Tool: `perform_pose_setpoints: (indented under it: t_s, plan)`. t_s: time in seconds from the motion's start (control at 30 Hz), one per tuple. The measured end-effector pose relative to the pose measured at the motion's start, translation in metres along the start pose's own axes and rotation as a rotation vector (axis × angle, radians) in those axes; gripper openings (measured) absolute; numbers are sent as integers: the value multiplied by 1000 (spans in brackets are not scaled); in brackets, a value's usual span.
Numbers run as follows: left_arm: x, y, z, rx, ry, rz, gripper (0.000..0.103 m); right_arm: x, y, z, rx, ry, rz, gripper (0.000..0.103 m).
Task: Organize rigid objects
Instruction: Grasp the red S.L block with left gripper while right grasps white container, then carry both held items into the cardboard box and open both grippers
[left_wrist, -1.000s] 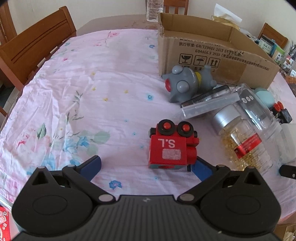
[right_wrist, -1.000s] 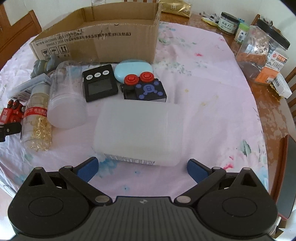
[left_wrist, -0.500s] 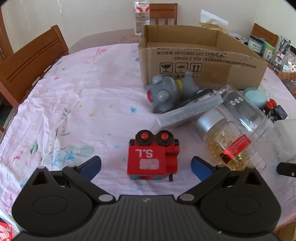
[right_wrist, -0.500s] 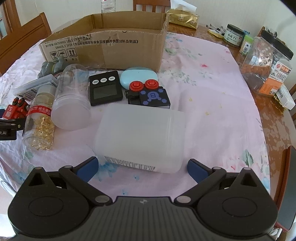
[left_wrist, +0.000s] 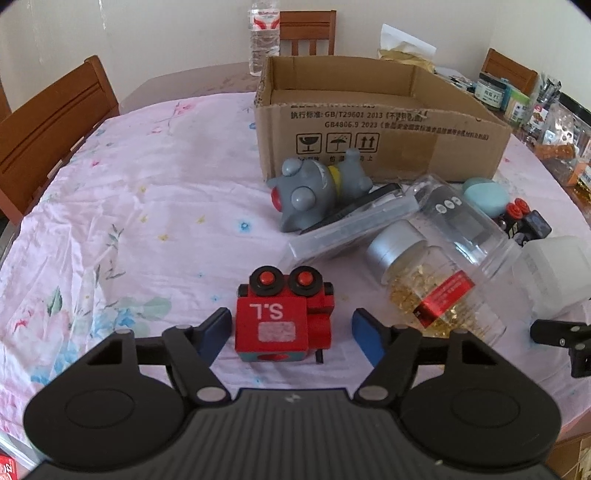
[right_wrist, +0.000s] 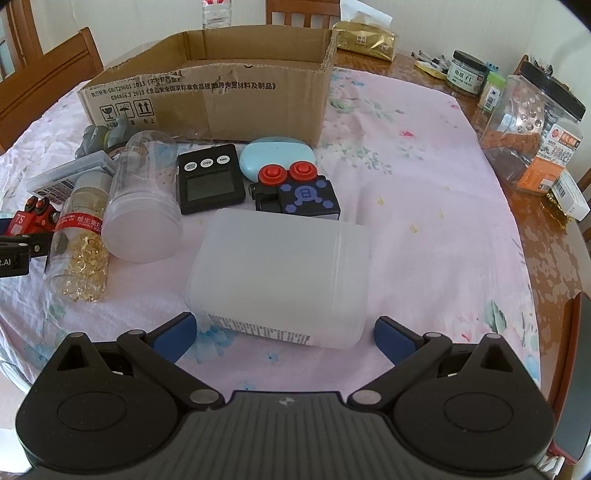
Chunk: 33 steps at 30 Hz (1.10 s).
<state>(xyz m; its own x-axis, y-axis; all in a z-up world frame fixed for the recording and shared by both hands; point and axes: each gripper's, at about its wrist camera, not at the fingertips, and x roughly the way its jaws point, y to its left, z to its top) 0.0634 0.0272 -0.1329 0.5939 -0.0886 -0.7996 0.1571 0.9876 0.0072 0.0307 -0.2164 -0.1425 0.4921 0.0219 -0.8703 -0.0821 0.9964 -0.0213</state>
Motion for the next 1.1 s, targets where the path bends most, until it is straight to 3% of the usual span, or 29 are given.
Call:
perform_pose_setpoints:
  t_s: [0.57,0.77,0.83,1.1]
  plan:
    - [1,2,6,15,29,-20,61,7,11,41,36,30,-46,103]
    - [1,5,9,18,40,-21,51,8,10,44,49,48,-63,96]
    - [2,6,10,21,45,-26,51,8,10,45,43,48,-69,89]
    - [-2,11,11,53,83,-48,51,7,10,47,13,65,-65,88]
